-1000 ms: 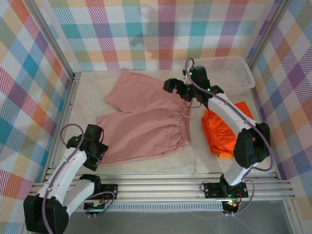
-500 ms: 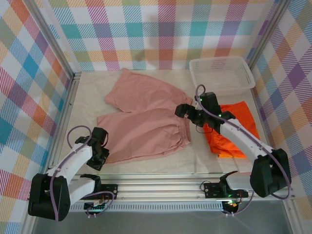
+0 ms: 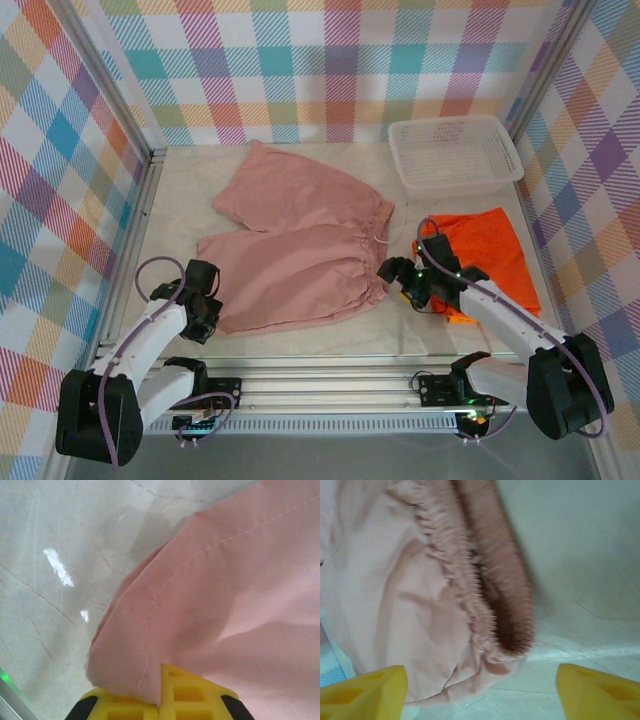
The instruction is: Fold and stack the shorts
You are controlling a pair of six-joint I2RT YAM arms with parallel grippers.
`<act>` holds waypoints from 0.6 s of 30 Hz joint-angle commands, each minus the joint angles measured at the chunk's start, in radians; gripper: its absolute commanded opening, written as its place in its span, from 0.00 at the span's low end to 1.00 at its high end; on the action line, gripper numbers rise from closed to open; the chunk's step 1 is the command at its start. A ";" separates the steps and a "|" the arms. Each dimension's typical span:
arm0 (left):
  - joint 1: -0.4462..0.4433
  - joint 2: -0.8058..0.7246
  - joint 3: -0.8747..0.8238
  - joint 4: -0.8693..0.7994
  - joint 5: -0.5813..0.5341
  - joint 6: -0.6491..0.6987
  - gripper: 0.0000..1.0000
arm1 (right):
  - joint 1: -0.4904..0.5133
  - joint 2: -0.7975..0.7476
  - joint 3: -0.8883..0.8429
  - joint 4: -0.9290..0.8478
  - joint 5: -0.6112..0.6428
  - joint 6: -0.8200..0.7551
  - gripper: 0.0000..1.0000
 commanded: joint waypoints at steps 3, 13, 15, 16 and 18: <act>0.009 -0.015 0.000 0.014 -0.011 0.014 0.00 | 0.037 0.017 -0.050 0.087 0.012 0.153 0.70; 0.010 -0.040 0.001 0.017 -0.017 0.030 0.00 | 0.055 0.168 -0.032 0.188 0.004 0.158 0.56; 0.009 -0.046 0.001 0.017 -0.021 0.035 0.00 | 0.057 0.187 -0.031 0.206 0.005 0.159 0.53; 0.009 -0.049 0.001 0.017 -0.024 0.035 0.00 | 0.060 0.198 -0.028 0.212 0.006 0.158 0.51; 0.010 -0.052 0.004 0.016 -0.031 0.040 0.00 | 0.061 0.225 -0.015 0.214 0.008 0.148 0.45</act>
